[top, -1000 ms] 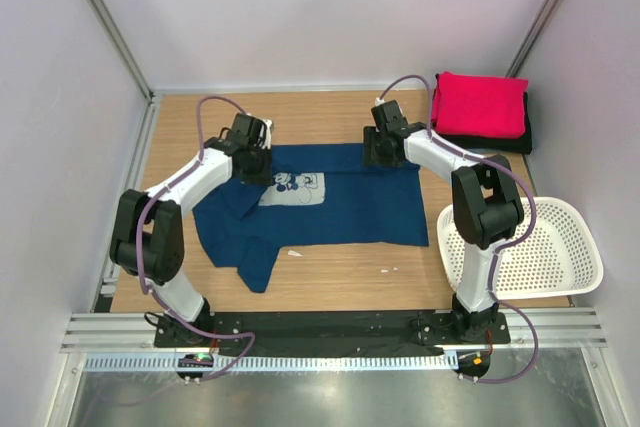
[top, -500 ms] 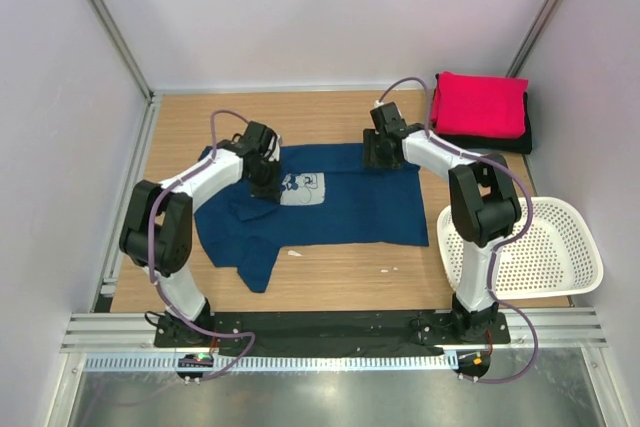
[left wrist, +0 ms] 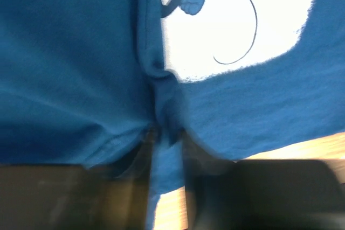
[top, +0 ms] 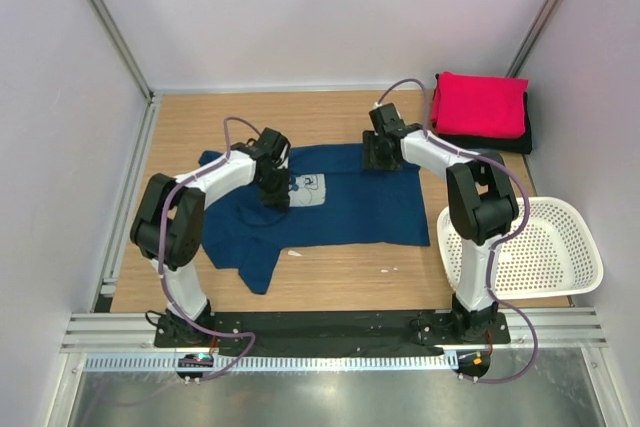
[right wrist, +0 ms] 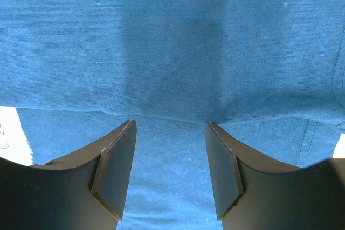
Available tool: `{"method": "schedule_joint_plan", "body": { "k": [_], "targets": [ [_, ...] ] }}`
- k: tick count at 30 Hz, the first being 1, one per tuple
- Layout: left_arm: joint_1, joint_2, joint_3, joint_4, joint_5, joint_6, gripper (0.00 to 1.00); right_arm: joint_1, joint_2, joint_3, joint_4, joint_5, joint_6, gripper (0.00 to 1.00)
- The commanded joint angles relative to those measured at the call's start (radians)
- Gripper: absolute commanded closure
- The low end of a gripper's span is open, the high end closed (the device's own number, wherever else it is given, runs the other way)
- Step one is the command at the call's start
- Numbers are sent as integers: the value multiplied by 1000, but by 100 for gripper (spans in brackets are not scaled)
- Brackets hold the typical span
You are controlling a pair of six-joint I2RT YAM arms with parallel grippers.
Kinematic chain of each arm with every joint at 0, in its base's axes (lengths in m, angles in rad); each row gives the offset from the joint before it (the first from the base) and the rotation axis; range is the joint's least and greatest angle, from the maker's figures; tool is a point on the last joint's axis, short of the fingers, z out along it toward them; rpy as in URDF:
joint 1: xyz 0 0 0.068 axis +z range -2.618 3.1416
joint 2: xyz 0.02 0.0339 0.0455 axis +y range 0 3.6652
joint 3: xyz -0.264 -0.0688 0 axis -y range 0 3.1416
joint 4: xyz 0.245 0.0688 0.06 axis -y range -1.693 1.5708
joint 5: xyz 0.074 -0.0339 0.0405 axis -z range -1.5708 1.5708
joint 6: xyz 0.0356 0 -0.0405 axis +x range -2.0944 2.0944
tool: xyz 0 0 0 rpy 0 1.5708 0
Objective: Fold and stack the t-shirts
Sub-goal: Fold the tshirt
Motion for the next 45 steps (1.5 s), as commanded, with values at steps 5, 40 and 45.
{"method": "schedule_joint_plan", "body": {
  "k": [5, 40, 45],
  "targets": [
    [43, -101, 109, -73, -163, 13, 44, 4, -8, 45, 0, -36, -5, 40],
    [557, 26, -66, 495, -11, -82, 56, 142, 194, 243, 193, -63, -79, 40],
    [555, 57, -50, 495, -5, -82, 67, 144, 205, 249, 184, -50, -82, 40]
  ]
}}
